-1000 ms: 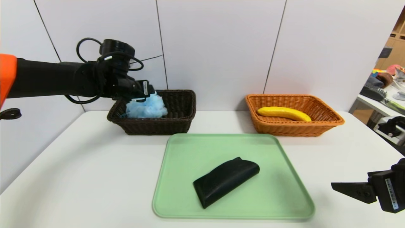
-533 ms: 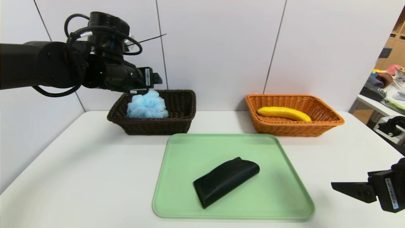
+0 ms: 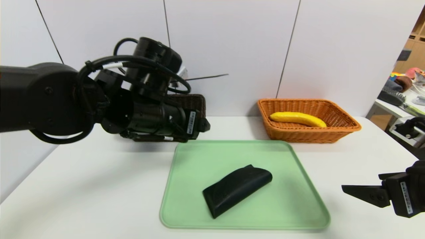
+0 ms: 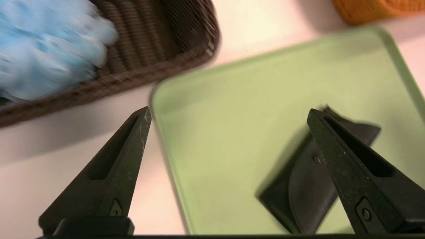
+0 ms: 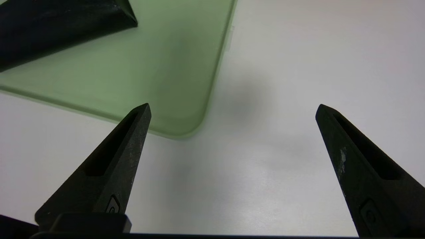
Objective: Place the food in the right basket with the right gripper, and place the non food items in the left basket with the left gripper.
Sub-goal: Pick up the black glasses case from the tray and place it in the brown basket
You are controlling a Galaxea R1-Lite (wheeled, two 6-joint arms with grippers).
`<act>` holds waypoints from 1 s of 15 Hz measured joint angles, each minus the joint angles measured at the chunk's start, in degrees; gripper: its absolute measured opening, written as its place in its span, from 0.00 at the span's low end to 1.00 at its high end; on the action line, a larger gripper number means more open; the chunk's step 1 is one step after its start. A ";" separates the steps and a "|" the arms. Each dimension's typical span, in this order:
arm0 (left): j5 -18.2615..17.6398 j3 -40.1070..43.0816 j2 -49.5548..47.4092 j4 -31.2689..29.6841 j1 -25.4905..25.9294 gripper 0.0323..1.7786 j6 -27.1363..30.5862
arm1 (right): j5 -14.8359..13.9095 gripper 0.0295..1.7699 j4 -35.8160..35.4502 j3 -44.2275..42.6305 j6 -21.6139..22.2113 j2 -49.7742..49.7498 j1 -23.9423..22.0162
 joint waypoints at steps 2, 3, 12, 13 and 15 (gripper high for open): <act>-0.20 3.22 0.23 -0.39 -3.91 0.94 -0.26 | 2.04 0.97 -0.09 0.00 -0.05 0.06 0.11; -1.44 4.44 0.48 -0.69 -5.47 0.94 -0.45 | 2.26 0.97 -0.09 0.00 0.06 0.13 0.16; -6.80 4.63 6.88 -1.11 -13.25 0.95 -2.56 | 2.15 0.97 -3.30 2.26 0.50 0.26 -0.54; -6.84 4.02 7.95 -1.11 -13.42 0.95 -1.85 | 2.13 0.97 -3.72 2.51 0.52 0.24 -0.56; -6.84 3.25 9.68 -1.11 -13.45 0.95 1.60 | 2.13 0.97 -3.78 2.82 0.61 0.13 -0.61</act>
